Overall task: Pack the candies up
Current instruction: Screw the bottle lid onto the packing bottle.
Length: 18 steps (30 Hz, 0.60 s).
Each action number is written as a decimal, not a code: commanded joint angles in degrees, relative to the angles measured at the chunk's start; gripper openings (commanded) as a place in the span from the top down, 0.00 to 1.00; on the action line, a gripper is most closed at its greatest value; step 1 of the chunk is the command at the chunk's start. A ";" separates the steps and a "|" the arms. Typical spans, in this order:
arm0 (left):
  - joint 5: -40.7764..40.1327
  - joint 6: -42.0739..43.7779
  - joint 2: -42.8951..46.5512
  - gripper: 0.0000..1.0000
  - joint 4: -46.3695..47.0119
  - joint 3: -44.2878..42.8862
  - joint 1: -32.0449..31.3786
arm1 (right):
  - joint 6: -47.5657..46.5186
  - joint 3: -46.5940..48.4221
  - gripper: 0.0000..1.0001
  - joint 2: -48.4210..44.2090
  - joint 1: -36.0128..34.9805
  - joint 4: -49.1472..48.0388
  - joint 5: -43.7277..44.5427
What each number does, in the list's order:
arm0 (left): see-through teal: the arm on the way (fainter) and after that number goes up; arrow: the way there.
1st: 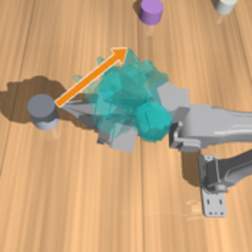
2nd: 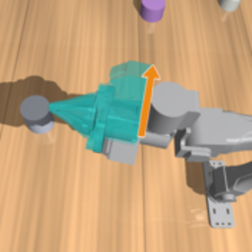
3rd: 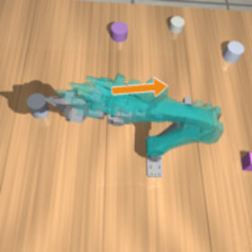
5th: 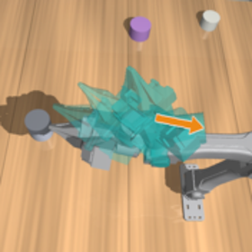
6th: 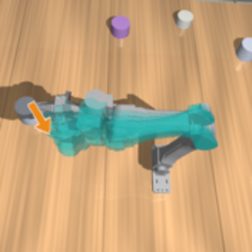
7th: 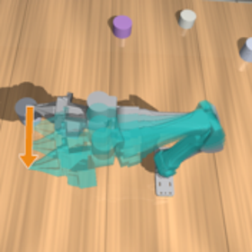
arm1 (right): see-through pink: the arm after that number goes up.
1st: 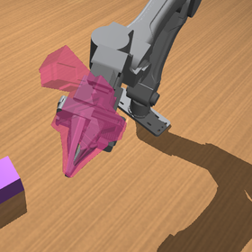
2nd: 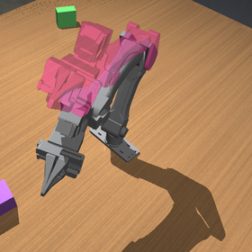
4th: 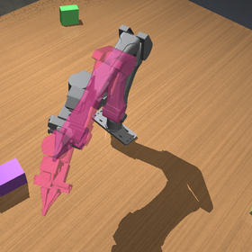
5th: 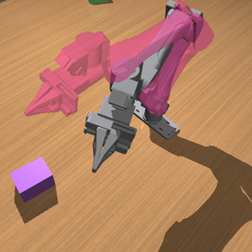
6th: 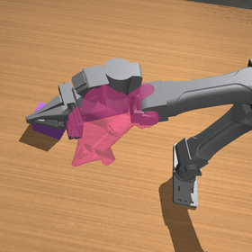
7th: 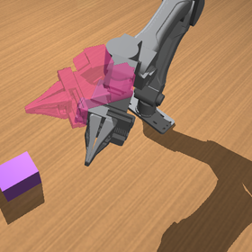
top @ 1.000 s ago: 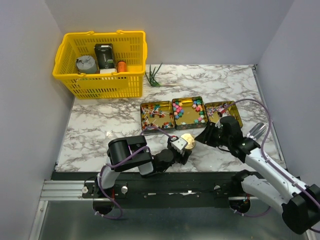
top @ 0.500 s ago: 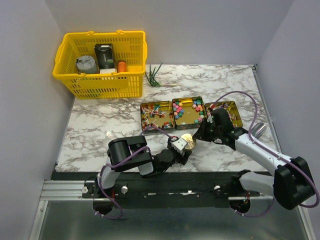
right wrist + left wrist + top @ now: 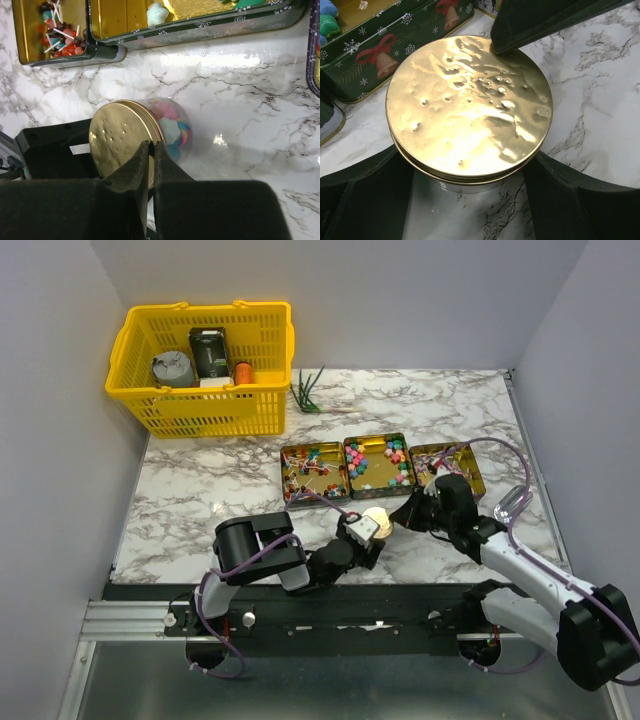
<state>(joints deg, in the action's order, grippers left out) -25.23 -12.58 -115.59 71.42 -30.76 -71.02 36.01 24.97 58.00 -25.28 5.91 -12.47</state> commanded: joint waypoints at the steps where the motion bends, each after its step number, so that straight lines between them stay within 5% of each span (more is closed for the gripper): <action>1: 0.36 -4.03 -2.36 0.21 -15.51 -2.54 -0.08 | 0.73 -6.59 0.99 -4.89 -1.09 6.74 -6.34; 9: 0.27 -3.77 -3.06 0.21 -18.33 -4.75 0.01 | 0.03 -8.98 0.99 -13.60 -1.09 9.46 -12.49; 14: 0.71 -0.88 -3.59 0.20 -14.91 -2.81 -0.52 | -0.24 -4.77 0.99 -22.30 -1.09 17.90 -4.95; 18: 1.33 0.71 -3.50 0.20 -13.50 -1.76 -1.31 | 0.90 -0.28 0.56 -24.51 -1.09 20.19 4.45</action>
<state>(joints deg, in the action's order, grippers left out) -26.22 -13.17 -115.83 65.78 -35.11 -71.50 36.40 19.94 35.05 -26.15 20.56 -15.09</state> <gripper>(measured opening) 0.822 0.268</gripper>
